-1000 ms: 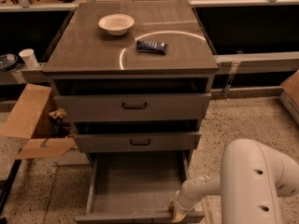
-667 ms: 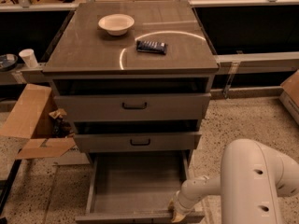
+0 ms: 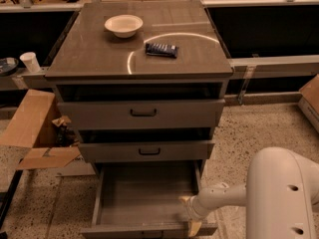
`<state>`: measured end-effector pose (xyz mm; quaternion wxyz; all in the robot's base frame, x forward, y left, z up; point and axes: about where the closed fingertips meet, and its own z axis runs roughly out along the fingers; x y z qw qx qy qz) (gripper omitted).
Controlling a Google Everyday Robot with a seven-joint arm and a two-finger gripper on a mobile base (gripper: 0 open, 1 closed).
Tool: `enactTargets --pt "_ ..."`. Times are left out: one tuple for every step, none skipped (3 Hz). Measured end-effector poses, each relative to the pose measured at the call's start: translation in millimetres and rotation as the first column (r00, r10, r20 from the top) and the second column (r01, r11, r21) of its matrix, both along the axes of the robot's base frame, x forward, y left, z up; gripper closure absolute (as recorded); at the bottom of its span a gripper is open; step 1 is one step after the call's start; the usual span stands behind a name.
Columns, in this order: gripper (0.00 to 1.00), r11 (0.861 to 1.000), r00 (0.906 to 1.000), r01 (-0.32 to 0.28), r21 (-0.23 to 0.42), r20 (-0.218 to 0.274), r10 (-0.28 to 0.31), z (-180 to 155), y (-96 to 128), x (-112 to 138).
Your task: Open bottom drawer
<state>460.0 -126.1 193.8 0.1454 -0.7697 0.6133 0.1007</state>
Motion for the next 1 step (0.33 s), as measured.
enactTargets --pt "0.00 1.000 0.9983 -0.010 0.009 0.057 0.009 21.0 -0.4 15.5"
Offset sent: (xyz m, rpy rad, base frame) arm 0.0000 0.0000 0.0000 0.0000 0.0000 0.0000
